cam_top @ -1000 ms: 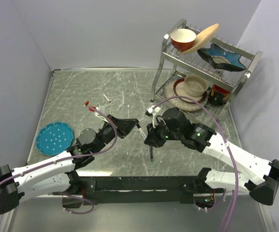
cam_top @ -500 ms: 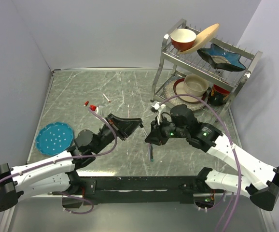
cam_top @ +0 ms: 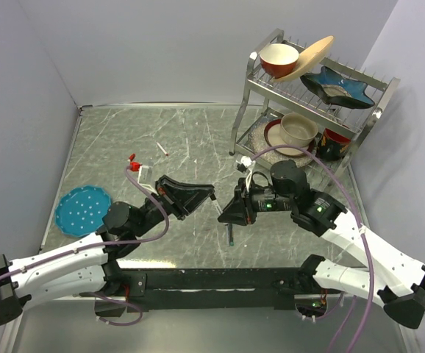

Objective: Insert the pens into the pen caps

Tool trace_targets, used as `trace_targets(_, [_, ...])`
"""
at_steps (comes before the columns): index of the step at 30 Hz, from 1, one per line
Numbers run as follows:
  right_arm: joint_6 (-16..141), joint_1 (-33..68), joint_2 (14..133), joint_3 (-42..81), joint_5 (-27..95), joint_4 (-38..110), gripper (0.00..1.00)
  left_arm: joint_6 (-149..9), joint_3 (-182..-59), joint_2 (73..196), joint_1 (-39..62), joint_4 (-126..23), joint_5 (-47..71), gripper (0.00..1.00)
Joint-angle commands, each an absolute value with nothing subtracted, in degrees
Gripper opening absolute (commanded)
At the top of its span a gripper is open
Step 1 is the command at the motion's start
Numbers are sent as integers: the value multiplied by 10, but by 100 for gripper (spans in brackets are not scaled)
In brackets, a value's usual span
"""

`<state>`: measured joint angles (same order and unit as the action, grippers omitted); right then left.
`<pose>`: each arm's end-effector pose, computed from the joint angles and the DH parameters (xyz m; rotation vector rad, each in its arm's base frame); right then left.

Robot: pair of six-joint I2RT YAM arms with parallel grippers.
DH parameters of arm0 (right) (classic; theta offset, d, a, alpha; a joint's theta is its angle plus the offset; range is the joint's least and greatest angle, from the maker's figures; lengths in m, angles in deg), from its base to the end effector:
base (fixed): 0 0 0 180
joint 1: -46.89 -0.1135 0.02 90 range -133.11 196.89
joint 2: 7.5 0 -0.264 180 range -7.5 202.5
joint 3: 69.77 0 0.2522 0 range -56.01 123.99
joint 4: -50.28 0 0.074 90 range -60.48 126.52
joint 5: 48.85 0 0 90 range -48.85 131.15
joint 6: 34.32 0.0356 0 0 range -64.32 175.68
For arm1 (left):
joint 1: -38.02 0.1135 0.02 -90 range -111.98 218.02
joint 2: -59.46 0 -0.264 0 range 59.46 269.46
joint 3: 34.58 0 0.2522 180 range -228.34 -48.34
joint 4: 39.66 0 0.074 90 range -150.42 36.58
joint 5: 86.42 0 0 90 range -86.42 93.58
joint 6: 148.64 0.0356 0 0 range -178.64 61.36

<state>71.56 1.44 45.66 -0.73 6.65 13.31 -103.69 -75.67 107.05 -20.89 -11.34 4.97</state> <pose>0.1264 0.1572 0.3566 -0.9453 1.8703 1.2647 0.0996 -0.1668 0.3206 0.1873 1.3398 -1.5846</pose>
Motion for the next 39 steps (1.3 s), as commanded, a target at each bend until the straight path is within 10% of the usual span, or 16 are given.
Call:
trace_targets(1, [791, 60, 436, 34, 112, 524, 0, -1073, -688, 1132, -269, -293, 322, 1])
trace_targets(39, [954, 131, 497, -45, -10, 646, 0, -1095, -760, 1085, -271, -323, 217, 1])
